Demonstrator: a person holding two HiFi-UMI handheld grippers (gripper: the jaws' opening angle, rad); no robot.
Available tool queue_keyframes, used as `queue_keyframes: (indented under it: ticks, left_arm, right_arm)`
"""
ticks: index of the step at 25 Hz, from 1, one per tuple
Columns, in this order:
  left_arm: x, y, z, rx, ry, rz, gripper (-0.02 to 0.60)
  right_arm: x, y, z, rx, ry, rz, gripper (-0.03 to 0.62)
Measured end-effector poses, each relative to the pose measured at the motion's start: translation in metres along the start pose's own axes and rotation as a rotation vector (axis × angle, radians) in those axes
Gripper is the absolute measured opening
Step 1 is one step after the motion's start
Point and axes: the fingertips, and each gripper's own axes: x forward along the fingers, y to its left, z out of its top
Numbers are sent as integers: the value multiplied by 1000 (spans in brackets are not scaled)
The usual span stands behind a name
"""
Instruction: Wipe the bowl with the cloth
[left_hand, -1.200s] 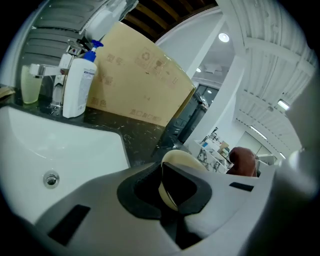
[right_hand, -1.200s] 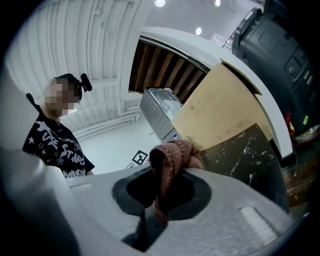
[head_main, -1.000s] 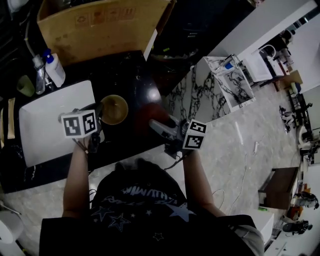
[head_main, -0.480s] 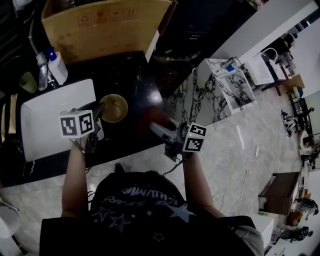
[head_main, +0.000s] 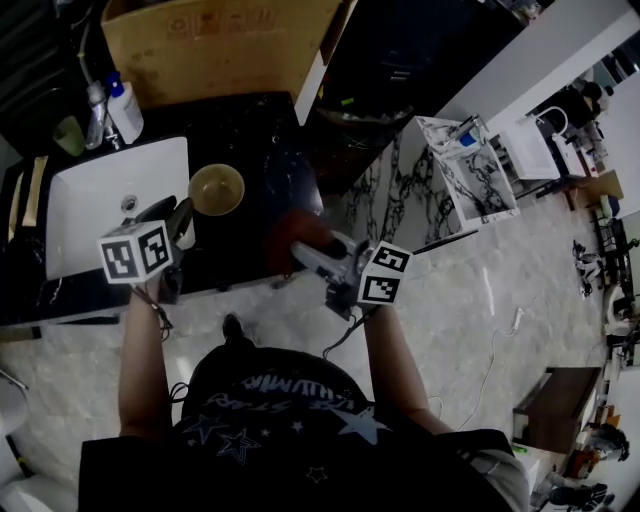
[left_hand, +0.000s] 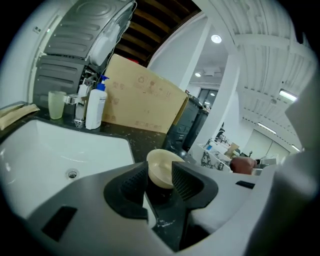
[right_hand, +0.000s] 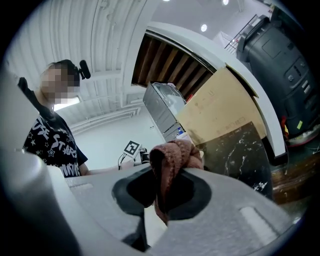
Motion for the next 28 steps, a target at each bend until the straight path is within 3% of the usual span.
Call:
queue_keyframes:
  ticks: [9, 13, 17, 24, 28]
  left_arm:
    - [-47, -51, -47, -26, -21, 33, 129]
    - [-70, -79, -71, -24, -37, 43, 124]
    - [-94, -113, -102, 5, -37, 81, 48]
    - [-139, -183, -156, 49, -61, 59, 15]
    - [-155, -209, -200, 68, -41, 55, 15]
  right_arm:
    - [-36, 39, -17, -88, 38, 13, 48]
    - [-53, 61, -32, -174, 75, 2, 48]
    - [-77, 84, -50, -248, 130, -5, 48]
    - [-118, 118, -69, -407, 133, -121, 48]
    - [-135, 128, -91, -367, 114, -141, 48]
